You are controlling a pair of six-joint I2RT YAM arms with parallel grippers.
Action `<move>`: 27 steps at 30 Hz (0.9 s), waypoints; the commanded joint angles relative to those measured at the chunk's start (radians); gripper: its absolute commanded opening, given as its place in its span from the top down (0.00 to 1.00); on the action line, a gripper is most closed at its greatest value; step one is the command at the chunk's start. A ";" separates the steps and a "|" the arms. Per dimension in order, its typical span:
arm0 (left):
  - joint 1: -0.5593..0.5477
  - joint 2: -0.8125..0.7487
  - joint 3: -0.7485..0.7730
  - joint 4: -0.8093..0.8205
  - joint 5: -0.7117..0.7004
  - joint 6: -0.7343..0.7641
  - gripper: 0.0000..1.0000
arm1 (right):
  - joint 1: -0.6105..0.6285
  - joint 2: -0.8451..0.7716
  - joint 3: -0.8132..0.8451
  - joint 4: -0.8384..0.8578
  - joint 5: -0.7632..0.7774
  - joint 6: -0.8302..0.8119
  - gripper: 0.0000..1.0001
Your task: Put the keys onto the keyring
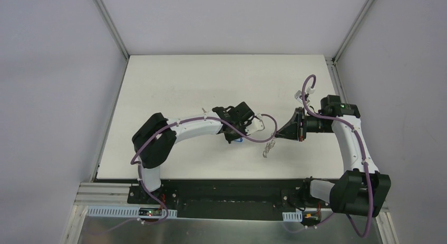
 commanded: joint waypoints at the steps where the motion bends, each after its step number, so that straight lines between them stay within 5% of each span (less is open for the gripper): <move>1: 0.033 -0.068 0.021 -0.045 0.057 0.023 1.00 | -0.007 -0.005 0.019 -0.021 -0.036 -0.041 1.00; 18: 0.211 -0.262 0.108 -0.199 0.517 0.057 1.00 | 0.018 0.062 0.187 -0.124 -0.093 -0.155 1.00; 27: 0.215 -0.373 0.275 -0.355 0.665 0.093 1.00 | 0.245 0.177 0.284 0.116 -0.122 0.079 1.00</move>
